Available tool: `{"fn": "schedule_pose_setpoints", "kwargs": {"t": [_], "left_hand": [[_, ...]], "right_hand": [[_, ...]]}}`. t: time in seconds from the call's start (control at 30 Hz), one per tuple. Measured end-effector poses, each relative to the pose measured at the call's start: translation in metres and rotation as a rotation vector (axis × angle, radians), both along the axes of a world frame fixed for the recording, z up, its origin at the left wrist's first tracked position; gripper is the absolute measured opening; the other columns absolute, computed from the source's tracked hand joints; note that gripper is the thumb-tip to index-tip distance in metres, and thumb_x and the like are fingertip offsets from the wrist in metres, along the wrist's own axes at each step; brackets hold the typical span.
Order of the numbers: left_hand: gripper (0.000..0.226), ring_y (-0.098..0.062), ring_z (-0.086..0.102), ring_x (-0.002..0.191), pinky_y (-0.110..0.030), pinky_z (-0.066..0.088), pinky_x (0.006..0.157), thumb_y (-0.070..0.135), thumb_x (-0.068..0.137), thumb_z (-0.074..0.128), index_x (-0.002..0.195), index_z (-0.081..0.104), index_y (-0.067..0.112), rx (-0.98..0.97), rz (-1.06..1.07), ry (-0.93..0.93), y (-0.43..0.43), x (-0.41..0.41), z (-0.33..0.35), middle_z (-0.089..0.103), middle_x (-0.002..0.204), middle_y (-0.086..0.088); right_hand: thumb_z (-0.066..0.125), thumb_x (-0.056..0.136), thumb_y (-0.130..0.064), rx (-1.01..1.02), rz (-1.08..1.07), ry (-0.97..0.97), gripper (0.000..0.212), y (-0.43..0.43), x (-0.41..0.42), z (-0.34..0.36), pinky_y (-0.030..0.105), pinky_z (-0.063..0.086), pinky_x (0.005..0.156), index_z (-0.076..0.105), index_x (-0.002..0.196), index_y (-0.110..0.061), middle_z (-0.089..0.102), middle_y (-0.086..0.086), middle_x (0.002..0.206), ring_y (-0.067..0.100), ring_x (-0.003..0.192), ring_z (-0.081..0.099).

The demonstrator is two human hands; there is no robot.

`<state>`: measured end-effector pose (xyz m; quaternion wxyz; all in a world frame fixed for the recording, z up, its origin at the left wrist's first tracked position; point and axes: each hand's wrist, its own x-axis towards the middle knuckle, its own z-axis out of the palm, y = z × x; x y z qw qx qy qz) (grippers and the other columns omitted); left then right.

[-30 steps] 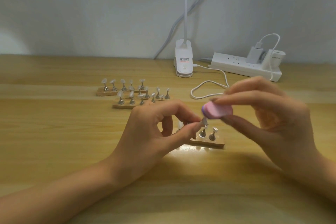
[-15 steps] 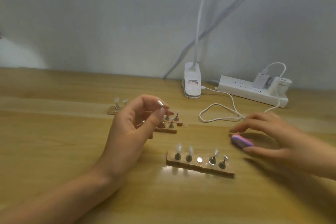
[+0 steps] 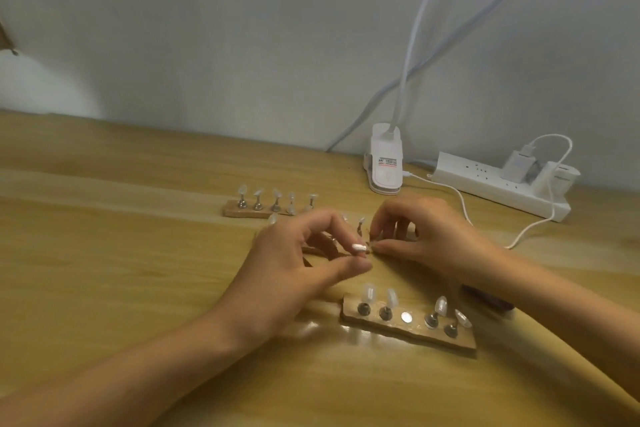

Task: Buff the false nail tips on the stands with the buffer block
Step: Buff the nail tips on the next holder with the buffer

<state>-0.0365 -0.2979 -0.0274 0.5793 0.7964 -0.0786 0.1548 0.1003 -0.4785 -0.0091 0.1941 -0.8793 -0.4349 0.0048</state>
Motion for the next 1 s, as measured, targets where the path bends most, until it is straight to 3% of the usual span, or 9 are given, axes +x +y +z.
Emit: {"fn": "schedule_pose_setpoints", "kwargs": {"t": [0.1,0.17,0.3,0.43,0.67,0.73,0.8,0.87,1.0], "left_hand": [[0.015,-0.006,0.065,0.099,-0.024,0.055,0.067,0.031,0.073,0.081,0.073,0.067,0.036,0.079,-0.198,0.025,0.005,0.002,0.005,0.068,0.108,0.016],[0.018,-0.007,0.06,0.112,-0.033,0.056,0.082,0.025,0.074,0.084,0.075,0.068,0.033,0.164,-0.354,0.013,0.007,0.001,0.009,0.062,0.118,0.018],[0.016,-0.007,0.044,0.132,-0.016,0.036,0.105,0.025,0.077,0.084,0.077,0.068,0.03,0.455,-0.415,-0.065,0.006,-0.002,0.002,0.049,0.131,0.023],[0.018,-0.012,0.062,0.101,-0.02,0.048,0.085,0.016,0.079,0.083,0.075,0.066,0.019,0.515,-0.273,-0.113,0.0,-0.004,-0.007,0.058,0.12,0.014],[0.027,0.021,0.051,0.085,0.002,0.034,0.074,0.006,0.073,0.085,0.071,0.061,0.019,0.595,-0.057,-0.184,-0.007,-0.006,-0.008,0.064,0.106,0.007],[0.027,0.015,0.053,0.087,0.0,0.035,0.075,0.008,0.073,0.084,0.071,0.06,0.021,0.612,-0.041,-0.177,-0.007,-0.006,-0.01,0.063,0.111,0.009],[0.026,0.002,0.058,0.086,-0.003,0.038,0.076,0.009,0.075,0.082,0.072,0.06,0.023,0.605,-0.043,-0.17,-0.007,-0.006,-0.011,0.063,0.116,0.011],[0.021,-0.006,0.06,0.085,-0.004,0.04,0.077,0.012,0.076,0.08,0.073,0.062,0.022,0.599,-0.05,-0.177,-0.006,-0.005,-0.01,0.064,0.118,0.011],[0.007,-0.011,0.064,0.085,-0.013,0.046,0.079,0.024,0.077,0.071,0.074,0.066,0.02,0.584,-0.071,-0.189,-0.006,-0.004,-0.011,0.063,0.119,0.011]], "right_hand": [[0.081,0.083,-0.026,0.005,0.01,0.023,0.012,-0.004,-0.002,0.004,0.023,0.052,0.073,0.07,0.088,-0.026,0.067,-0.011,0.086,0.005,0.081,0.062],[0.081,0.083,-0.023,0.009,-0.001,0.028,0.012,-0.013,-0.006,0.01,0.018,0.05,0.073,0.071,0.09,-0.02,0.068,-0.009,0.088,0.005,0.083,0.061],[0.081,0.081,-0.019,0.063,-0.015,0.052,0.013,-0.051,-0.022,0.026,0.008,0.044,0.067,0.071,0.087,-0.025,0.07,-0.016,0.085,0.002,0.087,0.061],[0.076,0.075,-0.03,0.014,0.021,0.07,0.013,-0.097,-0.053,0.034,0.013,0.047,0.058,0.068,0.083,-0.036,0.069,-0.019,0.081,0.006,0.077,0.067],[0.079,0.075,-0.046,0.012,-0.087,0.133,0.023,-0.116,-0.081,-0.003,0.008,0.039,0.06,0.06,0.072,-0.032,0.061,-0.007,0.064,-0.009,0.069,0.058],[0.066,0.075,-0.062,-0.019,-0.129,0.115,0.033,-0.117,-0.082,-0.001,0.009,0.038,0.06,0.059,0.074,-0.03,0.062,-0.008,0.065,-0.026,0.075,0.05],[0.054,0.078,-0.074,-0.018,-0.145,0.078,0.043,-0.124,-0.079,0.007,0.015,0.037,0.056,0.061,0.079,-0.031,0.063,-0.016,0.069,-0.018,0.075,0.056],[0.054,0.084,-0.068,0.0,-0.101,0.066,0.033,-0.134,-0.074,0.02,0.017,0.038,0.056,0.064,0.09,-0.038,0.065,-0.018,0.078,0.003,0.077,0.061],[0.067,0.094,-0.037,-0.147,0.14,0.178,0.016,-0.144,-0.075,0.025,0.021,0.052,0.075,0.068,0.11,-0.041,0.058,-0.015,0.111,0.013,0.097,0.062]]}}
